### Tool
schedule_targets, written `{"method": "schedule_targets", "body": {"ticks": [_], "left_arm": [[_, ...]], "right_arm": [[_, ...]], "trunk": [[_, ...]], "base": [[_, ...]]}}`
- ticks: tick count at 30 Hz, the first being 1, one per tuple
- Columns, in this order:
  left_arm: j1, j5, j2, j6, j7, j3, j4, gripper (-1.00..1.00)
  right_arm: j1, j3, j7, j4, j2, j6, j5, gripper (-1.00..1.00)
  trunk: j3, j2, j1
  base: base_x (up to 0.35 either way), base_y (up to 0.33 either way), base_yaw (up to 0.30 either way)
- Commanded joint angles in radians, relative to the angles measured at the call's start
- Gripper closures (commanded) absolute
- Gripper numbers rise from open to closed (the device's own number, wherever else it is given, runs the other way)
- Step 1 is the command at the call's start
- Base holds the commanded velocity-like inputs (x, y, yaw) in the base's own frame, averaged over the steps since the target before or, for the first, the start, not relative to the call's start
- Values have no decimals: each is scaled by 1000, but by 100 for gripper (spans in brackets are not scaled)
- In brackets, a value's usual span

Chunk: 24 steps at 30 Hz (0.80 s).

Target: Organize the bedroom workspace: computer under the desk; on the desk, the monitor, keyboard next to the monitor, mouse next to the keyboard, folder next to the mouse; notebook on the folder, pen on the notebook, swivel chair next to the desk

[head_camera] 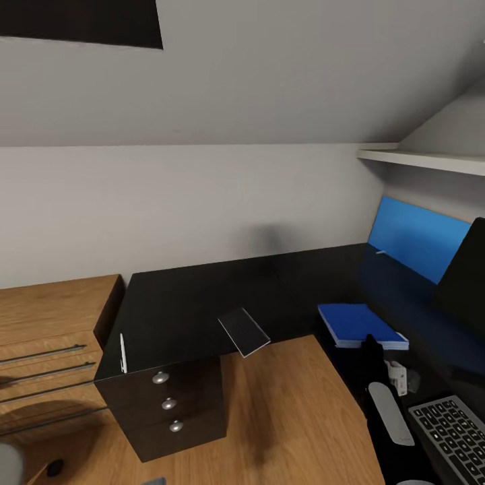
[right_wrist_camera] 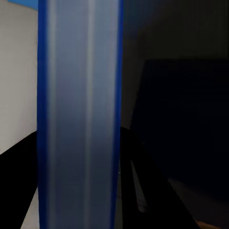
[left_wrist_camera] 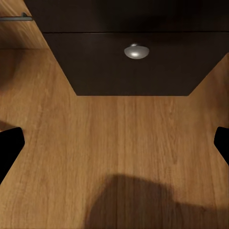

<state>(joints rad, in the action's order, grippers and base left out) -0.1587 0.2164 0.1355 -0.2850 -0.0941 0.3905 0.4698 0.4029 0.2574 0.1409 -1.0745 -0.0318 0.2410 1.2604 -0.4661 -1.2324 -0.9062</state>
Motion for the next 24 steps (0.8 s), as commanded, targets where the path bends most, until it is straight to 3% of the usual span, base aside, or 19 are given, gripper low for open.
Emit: {"method": "schedule_targets", "body": {"ticks": [1,24], "left_arm": [[-1,11,1,-3,-3,5,0,-100],[-1,8,-2,-3,-2,7,-1,-100]], "right_arm": [[1,1,2,-1,0,3,11,100],[1,3,2,-2,3,3,18,100]], "trunk": [[-1,-1,0],[-1,-1,0]], "base": [[0,0,0],[50,0,0]]}}
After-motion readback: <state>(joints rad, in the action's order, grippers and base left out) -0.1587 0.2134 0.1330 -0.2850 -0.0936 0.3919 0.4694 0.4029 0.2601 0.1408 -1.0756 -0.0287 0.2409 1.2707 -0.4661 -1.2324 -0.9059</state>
